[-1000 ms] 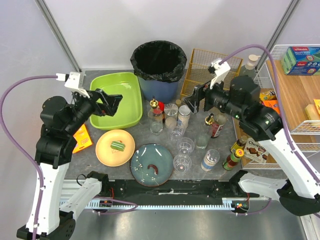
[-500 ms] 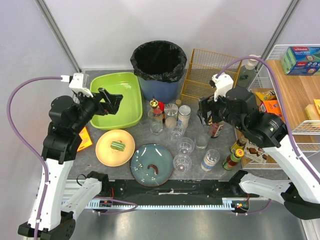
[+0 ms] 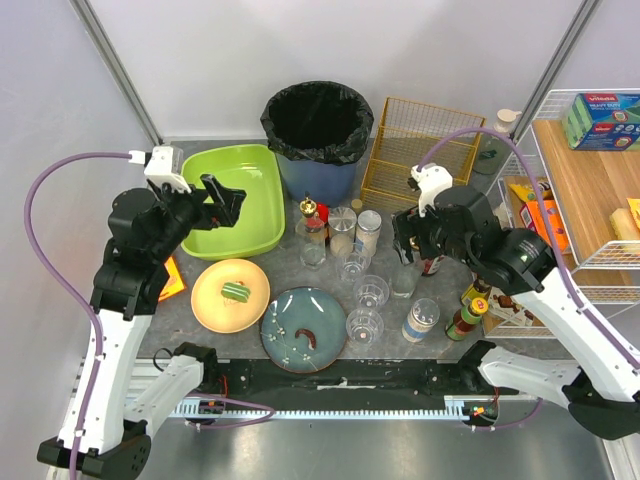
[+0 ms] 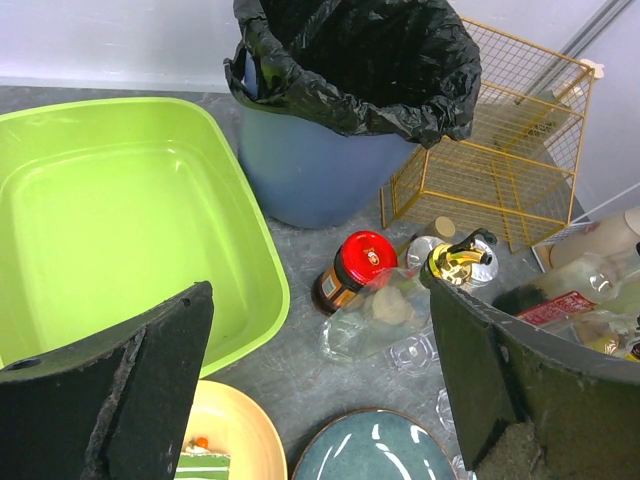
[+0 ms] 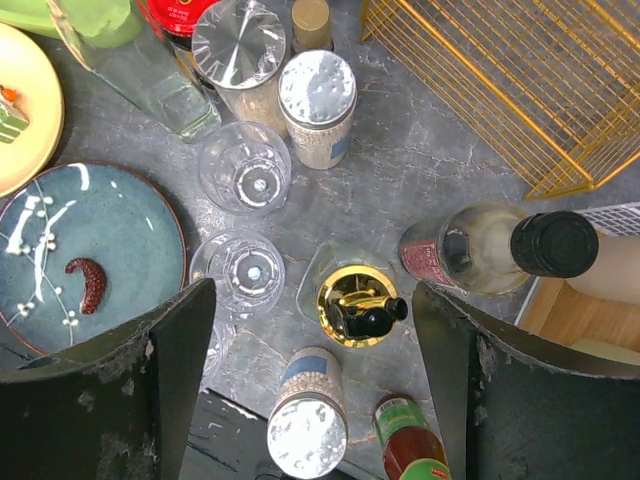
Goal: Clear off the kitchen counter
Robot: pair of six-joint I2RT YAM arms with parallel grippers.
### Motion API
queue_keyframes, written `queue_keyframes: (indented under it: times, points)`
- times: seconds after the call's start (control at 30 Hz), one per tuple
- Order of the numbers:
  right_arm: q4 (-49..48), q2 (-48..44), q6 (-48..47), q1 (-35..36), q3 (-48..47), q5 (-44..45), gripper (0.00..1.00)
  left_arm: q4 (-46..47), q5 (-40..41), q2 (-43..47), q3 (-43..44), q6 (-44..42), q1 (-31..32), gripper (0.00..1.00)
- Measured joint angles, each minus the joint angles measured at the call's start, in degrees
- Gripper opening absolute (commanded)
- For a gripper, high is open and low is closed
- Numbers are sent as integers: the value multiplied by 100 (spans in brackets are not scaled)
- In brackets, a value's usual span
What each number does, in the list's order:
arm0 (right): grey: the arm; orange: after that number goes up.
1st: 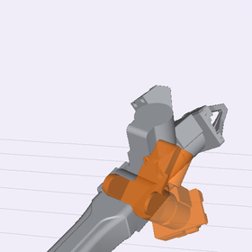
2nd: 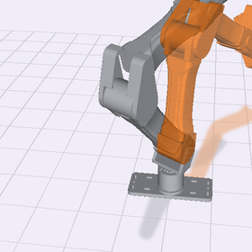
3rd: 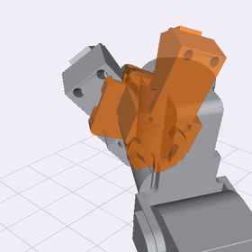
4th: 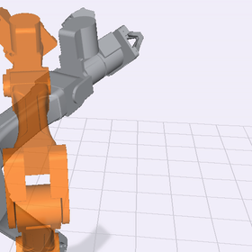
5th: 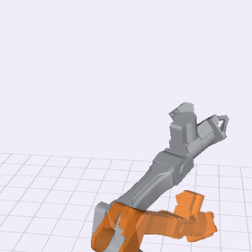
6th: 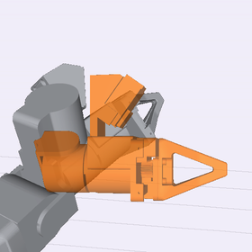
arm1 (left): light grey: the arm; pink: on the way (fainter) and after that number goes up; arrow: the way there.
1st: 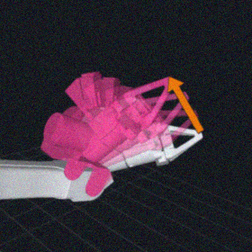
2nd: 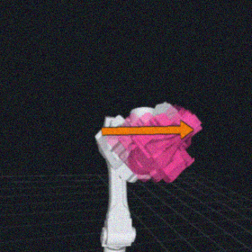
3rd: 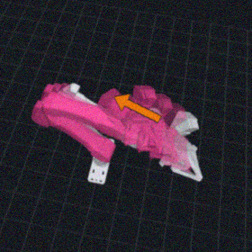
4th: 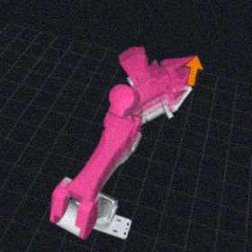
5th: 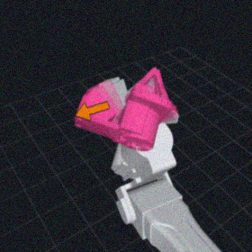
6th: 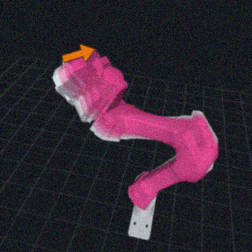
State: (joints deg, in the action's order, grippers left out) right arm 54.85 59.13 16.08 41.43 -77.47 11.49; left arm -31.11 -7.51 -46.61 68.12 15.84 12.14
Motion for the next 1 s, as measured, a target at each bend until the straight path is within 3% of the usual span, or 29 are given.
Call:
queue_keyframes:
  times: [0.43,0.63,0.8,1.0]
  points:
    - [-319,-146,306,0,903,310,68,-2,149,83,-37,-2,0,94]
    - [-514,-361,374,0,1145,555,52,-2,160,103,-92,-2,0,94]
    - [-601,-439,330,0,1158,621,52,-2,173,107,-105,-2,0,94]
    - [-748,-439,221,0,1215,625,62,-4,210,129,-105,-2,0,95]
